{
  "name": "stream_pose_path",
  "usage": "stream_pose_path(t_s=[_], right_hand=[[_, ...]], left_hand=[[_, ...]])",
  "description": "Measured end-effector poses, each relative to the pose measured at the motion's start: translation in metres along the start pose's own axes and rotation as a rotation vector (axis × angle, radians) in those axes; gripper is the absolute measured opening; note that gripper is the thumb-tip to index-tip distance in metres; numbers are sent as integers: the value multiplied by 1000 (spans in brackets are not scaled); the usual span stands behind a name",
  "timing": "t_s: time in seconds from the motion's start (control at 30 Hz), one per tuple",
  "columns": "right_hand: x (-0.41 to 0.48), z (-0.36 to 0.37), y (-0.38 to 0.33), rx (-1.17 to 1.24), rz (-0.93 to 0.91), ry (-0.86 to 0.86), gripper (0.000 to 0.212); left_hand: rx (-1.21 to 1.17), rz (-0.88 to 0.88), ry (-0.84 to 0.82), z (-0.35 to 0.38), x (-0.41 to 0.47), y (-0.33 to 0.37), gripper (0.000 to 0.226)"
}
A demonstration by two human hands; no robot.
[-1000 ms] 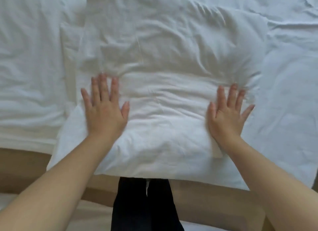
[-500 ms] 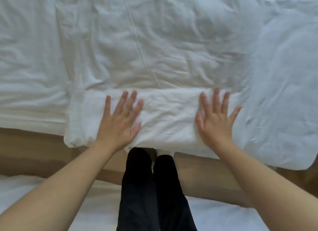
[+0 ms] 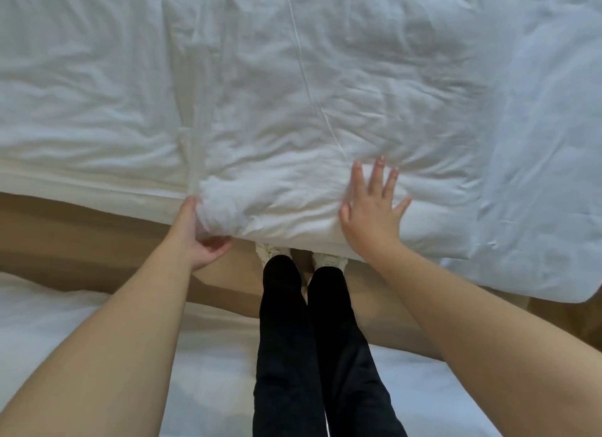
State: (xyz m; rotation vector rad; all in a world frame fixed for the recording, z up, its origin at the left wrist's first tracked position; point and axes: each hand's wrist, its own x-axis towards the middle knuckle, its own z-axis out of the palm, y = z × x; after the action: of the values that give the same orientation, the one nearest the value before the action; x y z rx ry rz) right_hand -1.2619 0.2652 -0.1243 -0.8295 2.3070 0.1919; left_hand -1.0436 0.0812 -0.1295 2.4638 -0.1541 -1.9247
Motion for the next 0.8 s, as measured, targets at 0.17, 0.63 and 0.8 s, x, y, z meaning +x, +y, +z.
stream_pose_path(t_s=[0.17,0.63,0.8], right_hand=[[1,-2,-52,22,-90,-25,70],[-39,-46,-44,14,-29,-216,61],[-3,-51,-75,-139,-257,-100,63]], left_hand=[[-152,407,162,-4,-1,7,31],[-441,73,-55,-34,-65,15,20],[-90,-165,-19,-29,-39,50,15]])
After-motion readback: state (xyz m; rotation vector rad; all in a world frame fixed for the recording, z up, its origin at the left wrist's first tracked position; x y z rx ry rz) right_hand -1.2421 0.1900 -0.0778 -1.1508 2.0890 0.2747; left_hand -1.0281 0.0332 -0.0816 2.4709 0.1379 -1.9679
